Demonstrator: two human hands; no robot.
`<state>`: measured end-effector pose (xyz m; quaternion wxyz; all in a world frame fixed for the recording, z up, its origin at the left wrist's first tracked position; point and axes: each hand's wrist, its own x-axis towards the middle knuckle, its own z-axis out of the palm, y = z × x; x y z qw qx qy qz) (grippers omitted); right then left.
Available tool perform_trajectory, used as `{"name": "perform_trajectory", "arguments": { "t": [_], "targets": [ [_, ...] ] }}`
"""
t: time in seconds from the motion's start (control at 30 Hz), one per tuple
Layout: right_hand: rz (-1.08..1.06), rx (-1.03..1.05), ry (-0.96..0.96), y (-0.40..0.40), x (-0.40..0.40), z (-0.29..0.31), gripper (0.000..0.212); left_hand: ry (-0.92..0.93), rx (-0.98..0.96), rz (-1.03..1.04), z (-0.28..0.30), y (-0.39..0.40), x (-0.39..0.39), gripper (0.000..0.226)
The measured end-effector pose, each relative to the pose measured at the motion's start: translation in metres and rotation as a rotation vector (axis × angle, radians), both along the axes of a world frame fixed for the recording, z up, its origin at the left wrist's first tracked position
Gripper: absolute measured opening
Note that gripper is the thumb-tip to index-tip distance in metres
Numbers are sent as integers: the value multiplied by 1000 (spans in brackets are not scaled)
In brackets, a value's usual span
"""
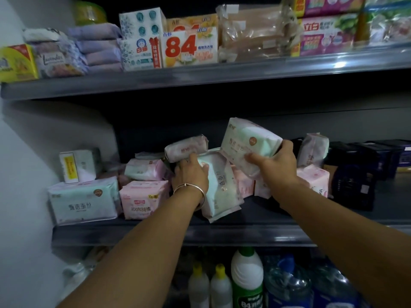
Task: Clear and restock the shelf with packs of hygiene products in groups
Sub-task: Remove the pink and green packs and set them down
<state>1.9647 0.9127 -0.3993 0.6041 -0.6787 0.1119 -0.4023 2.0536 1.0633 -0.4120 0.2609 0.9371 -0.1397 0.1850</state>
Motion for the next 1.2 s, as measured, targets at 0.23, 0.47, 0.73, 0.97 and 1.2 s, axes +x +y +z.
{"name": "perform_trajectory", "arguments": {
  "t": [0.23, 0.47, 0.73, 0.97, 1.2],
  "targets": [
    [97, 79, -43, 19, 25, -2, 55, -83, 105, 273, 7, 35, 30, 57],
    [90, 127, -21, 40, 59, -14, 54, 220, 115, 257, -15, 78, 72, 85],
    [63, 142, -24, 49, 67, -13, 58, 145, 8, 371, -6, 101, 53, 86],
    [163, 177, -51, 45, 40, -14, 53, 258, 126, 196, -11, 103, 36, 105],
    [129, 184, -45, 35, 20, -14, 53, 209, 418, 92, -9, 95, 27, 88]
  ]
}}
